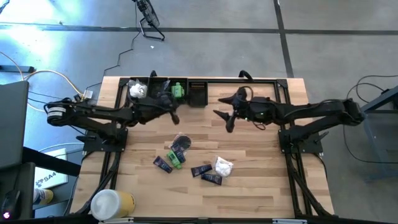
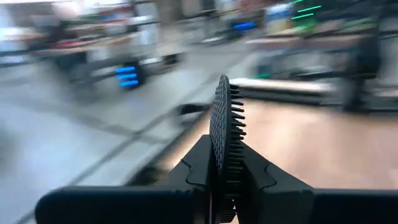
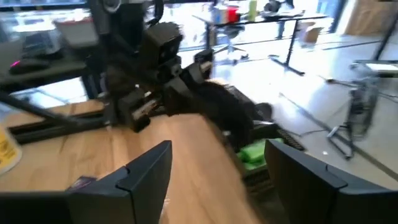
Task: Pick & Place Travel size toiletries
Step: Put the hairbrush into the middle left black bin
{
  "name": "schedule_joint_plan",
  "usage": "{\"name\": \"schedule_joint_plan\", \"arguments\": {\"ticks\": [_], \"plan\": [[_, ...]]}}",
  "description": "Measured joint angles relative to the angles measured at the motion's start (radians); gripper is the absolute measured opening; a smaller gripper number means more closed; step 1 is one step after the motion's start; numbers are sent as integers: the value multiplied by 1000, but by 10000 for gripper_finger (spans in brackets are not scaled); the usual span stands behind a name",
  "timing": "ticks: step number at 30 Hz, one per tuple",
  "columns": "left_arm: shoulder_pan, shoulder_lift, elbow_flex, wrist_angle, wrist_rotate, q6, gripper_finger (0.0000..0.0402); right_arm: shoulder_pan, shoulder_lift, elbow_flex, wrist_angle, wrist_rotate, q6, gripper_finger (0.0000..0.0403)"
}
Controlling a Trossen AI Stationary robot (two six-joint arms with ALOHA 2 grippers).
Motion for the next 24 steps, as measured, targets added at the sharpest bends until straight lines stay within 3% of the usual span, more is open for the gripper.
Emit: {"name": "schedule_joint_plan", "arguments": {"ticks": [6, 10, 17, 24], "plan": [[0, -54, 0, -199, -477, 59, 30, 4, -18, 0, -18, 7, 3, 243], [0, -57, 0, -324, -637, 17, 30, 4, 3, 0, -16, 7, 3, 239], [92, -20, 0, -462, -641, -135, 30, 4, 37, 0, -11, 6, 16, 238], [214, 51, 0, -482, -541, -209, 30, 4, 48, 0, -16, 3, 48, 238]]}}
